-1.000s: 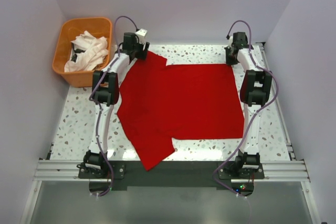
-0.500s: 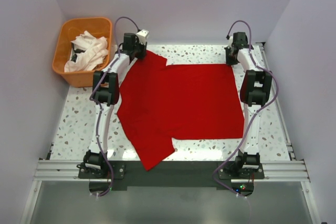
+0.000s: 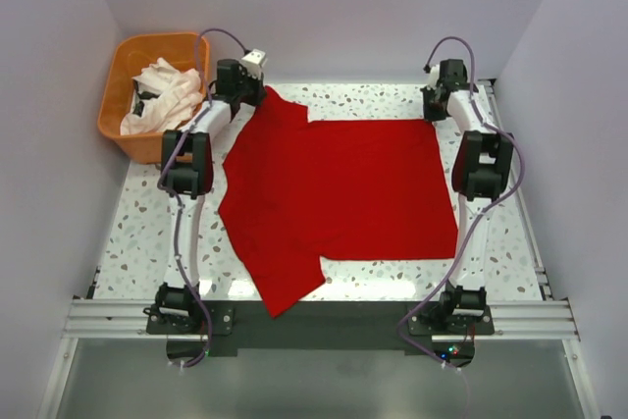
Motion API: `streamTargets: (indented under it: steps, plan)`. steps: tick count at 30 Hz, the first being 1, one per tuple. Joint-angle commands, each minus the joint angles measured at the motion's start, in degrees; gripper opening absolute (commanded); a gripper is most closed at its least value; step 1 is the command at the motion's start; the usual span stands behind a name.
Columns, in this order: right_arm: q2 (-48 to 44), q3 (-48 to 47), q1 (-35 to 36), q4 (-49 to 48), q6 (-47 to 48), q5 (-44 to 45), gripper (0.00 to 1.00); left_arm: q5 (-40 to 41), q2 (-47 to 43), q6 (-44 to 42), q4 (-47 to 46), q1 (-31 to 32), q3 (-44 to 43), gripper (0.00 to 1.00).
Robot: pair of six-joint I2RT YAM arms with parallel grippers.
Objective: Fold and stack the t-shirts
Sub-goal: Fold the tshirt
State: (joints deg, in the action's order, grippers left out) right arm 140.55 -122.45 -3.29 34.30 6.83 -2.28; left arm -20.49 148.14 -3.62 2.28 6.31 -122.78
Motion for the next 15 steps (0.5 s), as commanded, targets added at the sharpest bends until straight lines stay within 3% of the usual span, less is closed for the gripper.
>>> streamTargets:
  steps: [1, 15]
  plan:
    - [-7.92, 0.99, -0.40, -3.10, 0.99, -3.34, 0.00, -5.33, -11.19, 0.46, -10.46, -1.21, 4.73, 0.00]
    - [-19.34, 13.29, -1.72, -5.65, 6.35, -9.49, 0.00, -10.80, -35.69, -2.36, -17.49, -2.96, 34.86, 0.00]
